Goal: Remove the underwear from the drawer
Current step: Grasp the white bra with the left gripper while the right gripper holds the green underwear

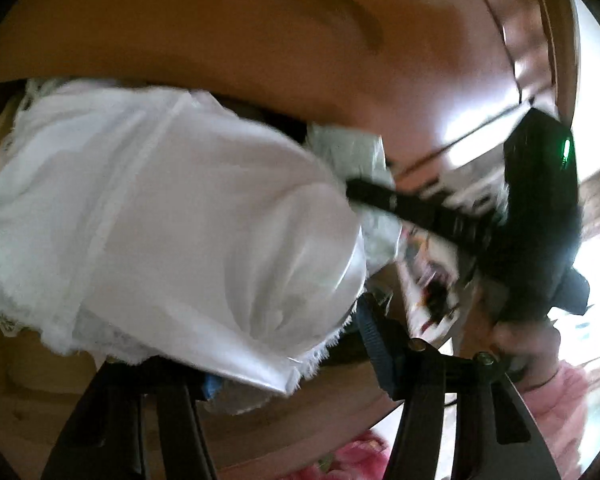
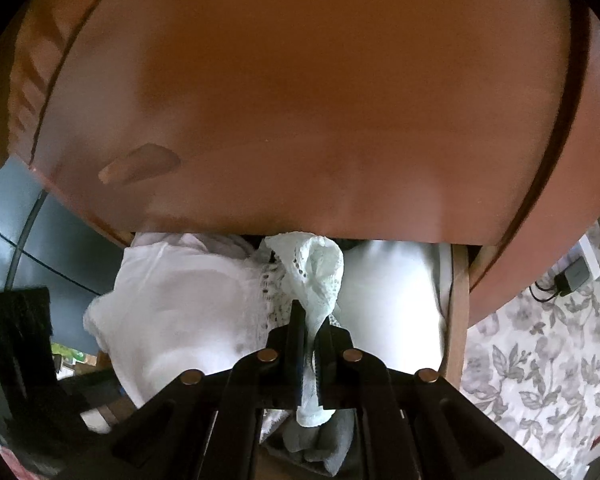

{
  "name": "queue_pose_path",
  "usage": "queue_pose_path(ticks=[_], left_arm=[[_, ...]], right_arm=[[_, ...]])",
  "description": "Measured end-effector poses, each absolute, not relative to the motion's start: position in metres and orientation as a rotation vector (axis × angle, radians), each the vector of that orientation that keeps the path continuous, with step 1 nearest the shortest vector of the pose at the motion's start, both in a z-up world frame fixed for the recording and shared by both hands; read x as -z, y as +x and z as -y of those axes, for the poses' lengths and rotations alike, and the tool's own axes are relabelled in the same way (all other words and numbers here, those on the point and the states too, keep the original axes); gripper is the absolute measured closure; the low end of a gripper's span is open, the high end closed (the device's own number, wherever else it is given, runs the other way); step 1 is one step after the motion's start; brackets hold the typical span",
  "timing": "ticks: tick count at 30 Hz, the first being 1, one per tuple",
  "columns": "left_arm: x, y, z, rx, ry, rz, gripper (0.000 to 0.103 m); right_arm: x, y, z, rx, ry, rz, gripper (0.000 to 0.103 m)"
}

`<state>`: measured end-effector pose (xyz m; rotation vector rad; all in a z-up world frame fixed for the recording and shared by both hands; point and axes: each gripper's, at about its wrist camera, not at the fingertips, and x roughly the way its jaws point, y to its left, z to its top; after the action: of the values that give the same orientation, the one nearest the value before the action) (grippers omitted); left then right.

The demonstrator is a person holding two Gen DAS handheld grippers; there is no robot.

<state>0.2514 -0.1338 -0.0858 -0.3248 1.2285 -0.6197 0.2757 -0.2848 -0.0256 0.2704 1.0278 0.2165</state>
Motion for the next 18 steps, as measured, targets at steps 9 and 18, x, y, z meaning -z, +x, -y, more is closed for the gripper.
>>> queue_pose_path(ticks=[9, 18], left_arm=[[0.083, 0.244, 0.161, 0.680, -0.292, -1.202, 0.077], [0.071, 0.230, 0.161, 0.742, -0.327, -1.074, 0.083]], right_arm=[[0.027, 0.275, 0.294, -0.220, 0.345, -0.990, 0.099], [0.012, 0.253, 0.311, -0.291, 0.467, -0.875, 0.100]])
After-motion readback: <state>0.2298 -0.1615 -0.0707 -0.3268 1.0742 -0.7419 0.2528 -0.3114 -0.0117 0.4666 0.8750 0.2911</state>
